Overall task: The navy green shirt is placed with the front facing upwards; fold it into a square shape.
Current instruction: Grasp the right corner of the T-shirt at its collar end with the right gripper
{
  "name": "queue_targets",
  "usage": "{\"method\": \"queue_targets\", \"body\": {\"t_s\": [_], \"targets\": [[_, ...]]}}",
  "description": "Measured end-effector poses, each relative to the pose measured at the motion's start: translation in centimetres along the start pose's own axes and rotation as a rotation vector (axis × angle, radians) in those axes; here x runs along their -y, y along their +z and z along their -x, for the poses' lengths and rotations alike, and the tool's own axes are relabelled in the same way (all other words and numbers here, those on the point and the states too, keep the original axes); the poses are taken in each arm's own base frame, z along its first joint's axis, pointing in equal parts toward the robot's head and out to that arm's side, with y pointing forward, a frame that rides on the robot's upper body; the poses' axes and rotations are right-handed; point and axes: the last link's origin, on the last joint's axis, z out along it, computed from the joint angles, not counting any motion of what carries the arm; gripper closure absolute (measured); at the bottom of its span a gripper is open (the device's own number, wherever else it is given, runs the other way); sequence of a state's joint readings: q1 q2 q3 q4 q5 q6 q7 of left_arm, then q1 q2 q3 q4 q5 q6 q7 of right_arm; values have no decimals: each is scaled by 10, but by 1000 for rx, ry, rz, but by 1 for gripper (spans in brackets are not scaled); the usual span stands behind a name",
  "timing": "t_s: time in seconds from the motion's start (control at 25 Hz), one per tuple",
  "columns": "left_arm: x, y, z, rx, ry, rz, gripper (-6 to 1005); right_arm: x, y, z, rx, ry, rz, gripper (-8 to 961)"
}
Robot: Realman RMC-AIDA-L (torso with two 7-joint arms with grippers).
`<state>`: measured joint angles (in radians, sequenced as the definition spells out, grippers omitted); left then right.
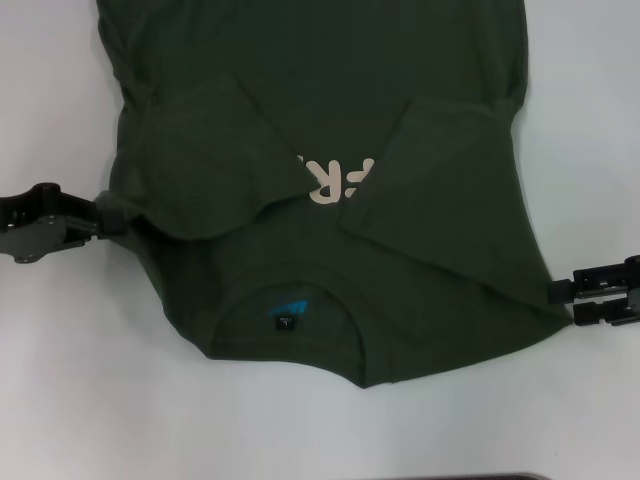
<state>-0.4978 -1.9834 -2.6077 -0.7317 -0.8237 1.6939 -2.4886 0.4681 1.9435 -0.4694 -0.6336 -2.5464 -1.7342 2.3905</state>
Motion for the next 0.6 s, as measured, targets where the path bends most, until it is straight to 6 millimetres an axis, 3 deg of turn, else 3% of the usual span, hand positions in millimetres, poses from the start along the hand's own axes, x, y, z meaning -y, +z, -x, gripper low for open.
{"method": "queue_targets", "body": {"t_s": [0.6], "targets": [[0, 0, -4, -12, 6, -8, 962, -2, 6, 4, -10, 6, -22, 151]]}}
